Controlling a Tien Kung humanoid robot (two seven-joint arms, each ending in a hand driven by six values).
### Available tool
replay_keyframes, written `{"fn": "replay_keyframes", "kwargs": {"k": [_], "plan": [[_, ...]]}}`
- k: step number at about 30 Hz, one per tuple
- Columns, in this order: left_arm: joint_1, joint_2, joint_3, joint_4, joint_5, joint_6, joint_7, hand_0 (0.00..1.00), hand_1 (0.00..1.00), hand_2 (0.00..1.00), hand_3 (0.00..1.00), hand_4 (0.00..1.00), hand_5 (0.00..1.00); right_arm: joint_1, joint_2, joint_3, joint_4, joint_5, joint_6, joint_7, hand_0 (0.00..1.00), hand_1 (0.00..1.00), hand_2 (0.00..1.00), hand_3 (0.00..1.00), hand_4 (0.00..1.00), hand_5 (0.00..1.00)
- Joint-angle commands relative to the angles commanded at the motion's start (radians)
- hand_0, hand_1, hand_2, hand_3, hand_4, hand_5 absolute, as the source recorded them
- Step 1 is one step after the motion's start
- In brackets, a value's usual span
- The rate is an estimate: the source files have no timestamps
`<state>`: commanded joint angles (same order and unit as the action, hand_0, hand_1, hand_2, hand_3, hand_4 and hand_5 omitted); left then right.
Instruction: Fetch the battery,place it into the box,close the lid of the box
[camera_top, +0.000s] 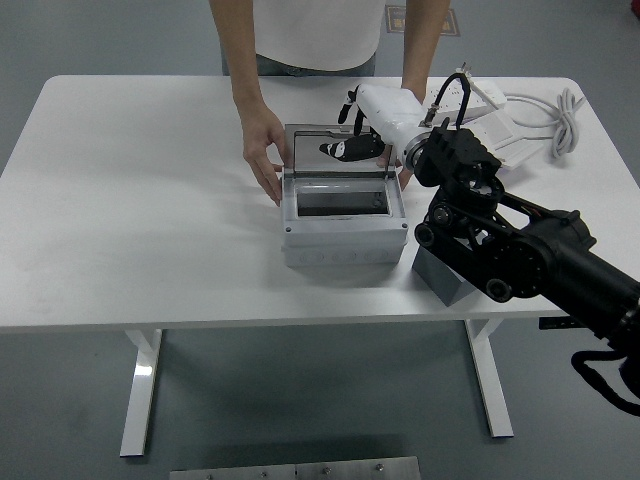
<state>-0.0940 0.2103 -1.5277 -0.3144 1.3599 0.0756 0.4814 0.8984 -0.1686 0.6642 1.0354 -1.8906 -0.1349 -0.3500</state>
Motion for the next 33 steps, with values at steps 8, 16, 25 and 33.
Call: {"fn": "replay_keyframes", "kwargs": {"k": [8, 16, 25, 33], "plan": [[-0.013, 0.001, -0.014, -0.001, 0.03, -0.01, 0.005, 0.566, 0.714, 0.659, 0.611, 0.704, 0.191, 0.069, 0.017, -0.038, -0.144, 0.073, -0.053, 0.073, 0.194, 0.32, 0.405, 0.499, 0.876, 0.464], [-0.025, 0.0, -0.021, -0.001, 0.047, -0.017, 0.006, 0.566, 0.714, 0.659, 0.611, 0.703, 0.192, 0.109, 0.035, -0.08, -0.259, 0.155, -0.095, 0.128, 0.252, 0.349, 0.417, 0.494, 0.878, 0.481], [-0.028, 0.001, -0.026, -0.002, 0.057, -0.019, 0.007, 0.567, 0.713, 0.653, 0.611, 0.703, 0.192, 0.115, 0.048, -0.113, -0.275, 0.168, -0.109, 0.131, 0.795, 0.621, 0.613, 0.611, 0.961, 0.734], [-0.028, 0.001, -0.022, -0.002, 0.051, -0.017, 0.006, 0.567, 0.713, 0.655, 0.611, 0.703, 0.192, 0.109, 0.054, -0.146, -0.265, 0.171, -0.106, 0.118, 0.798, 0.626, 0.606, 0.597, 0.971, 0.756]]}}
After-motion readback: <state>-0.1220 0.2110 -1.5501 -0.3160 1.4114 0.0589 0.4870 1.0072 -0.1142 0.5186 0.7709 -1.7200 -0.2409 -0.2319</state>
